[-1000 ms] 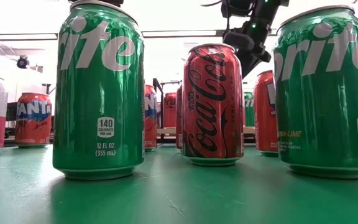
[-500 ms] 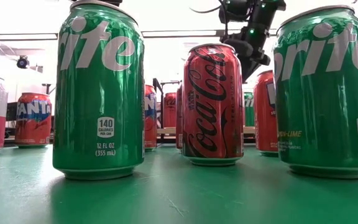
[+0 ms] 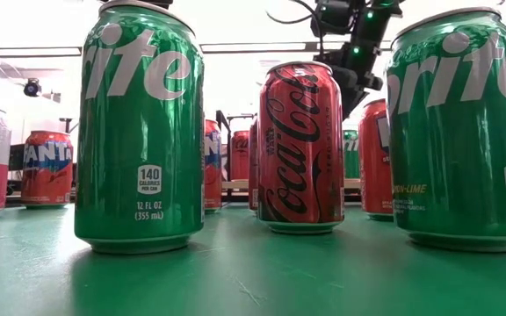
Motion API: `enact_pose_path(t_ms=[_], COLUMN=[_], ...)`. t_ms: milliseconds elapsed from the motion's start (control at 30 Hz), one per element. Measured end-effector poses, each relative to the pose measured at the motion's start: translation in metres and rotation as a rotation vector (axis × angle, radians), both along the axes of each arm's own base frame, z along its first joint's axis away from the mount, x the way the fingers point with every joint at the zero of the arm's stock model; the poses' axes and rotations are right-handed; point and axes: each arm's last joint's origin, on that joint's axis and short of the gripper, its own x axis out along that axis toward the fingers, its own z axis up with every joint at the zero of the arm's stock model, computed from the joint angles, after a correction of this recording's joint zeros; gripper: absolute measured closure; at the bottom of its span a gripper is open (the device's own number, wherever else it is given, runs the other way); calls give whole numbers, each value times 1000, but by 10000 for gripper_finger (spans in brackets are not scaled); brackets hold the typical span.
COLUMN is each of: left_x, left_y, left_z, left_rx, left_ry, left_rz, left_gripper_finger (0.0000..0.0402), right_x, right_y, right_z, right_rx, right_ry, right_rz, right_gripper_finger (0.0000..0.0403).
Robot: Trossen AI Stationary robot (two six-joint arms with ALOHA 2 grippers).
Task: Place canned beverage on shelf
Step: Put the pink-white soda can on the shelf
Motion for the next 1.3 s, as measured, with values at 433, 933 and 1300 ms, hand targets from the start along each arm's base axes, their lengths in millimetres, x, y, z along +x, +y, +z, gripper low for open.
enact_pose_path(t_ms=[433,933,1300], left_x=[0,0,0], left_y=[0,0,0], left_z=[0,0,0], left_rx=[0,0,0], left_ry=[0,0,0], left_rz=[-1,-1,-1], left_gripper_finger=[61,61,61], right_x=[-2,2,5], right_y=[4,2,0], right_z=[-2,0,-1], right_rx=[82,62,31], right_ry=[10,-35,-53], right_rz=[20,39,74], right_gripper_finger=[394,394,394])
